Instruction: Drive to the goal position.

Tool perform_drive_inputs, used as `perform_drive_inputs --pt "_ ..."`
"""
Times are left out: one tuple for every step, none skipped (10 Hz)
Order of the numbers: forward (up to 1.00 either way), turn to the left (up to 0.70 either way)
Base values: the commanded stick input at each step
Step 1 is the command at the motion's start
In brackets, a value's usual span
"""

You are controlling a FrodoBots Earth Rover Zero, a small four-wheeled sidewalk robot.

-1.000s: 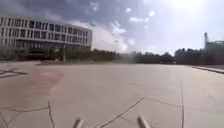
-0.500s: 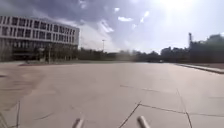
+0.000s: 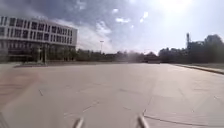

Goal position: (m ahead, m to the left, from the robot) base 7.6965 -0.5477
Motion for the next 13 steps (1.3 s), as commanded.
perform_drive_inputs --pt "0.7 0.0" --pt "0.7 0.0" --pt "0.7 0.0" --pt "0.7 0.0" --pt "0.7 0.0" --pt "0.7 0.0" --pt "0.7 0.0" --pt "0.7 0.0" --pt "0.7 0.0" --pt "0.7 0.0" --pt "0.7 0.0" --pt "0.7 0.0" --pt "0.7 0.0"
